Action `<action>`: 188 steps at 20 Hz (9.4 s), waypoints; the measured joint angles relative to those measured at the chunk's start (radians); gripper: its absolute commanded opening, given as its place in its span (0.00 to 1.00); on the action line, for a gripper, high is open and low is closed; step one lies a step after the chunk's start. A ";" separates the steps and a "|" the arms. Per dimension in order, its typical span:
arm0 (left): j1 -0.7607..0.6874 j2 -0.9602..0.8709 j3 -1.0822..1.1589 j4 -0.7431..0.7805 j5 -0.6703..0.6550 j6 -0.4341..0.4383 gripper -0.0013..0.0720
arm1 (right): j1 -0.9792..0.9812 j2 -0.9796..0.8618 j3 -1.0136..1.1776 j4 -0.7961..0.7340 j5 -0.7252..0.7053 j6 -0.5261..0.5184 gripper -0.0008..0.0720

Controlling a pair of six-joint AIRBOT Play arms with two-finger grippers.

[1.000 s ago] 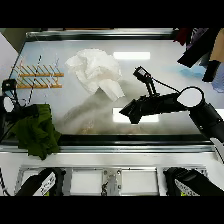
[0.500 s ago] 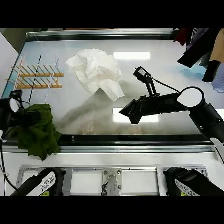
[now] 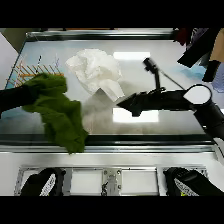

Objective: Fold the clothes and pants, and hang the long-sleeved shirts on hangers.

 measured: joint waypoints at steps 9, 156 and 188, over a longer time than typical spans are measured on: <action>-0.661 -0.304 0.159 0.127 0.228 -0.182 0.04 | -0.306 0.127 0.001 -0.281 -0.102 0.261 0.03; 0.041 -0.034 -0.675 -0.117 0.098 -0.159 0.92 | -0.321 -0.284 -0.002 -0.688 -0.073 0.525 0.92; -0.058 -0.745 0.305 -0.365 0.253 0.005 0.04 | -0.080 0.147 -0.066 -0.702 0.187 0.694 0.03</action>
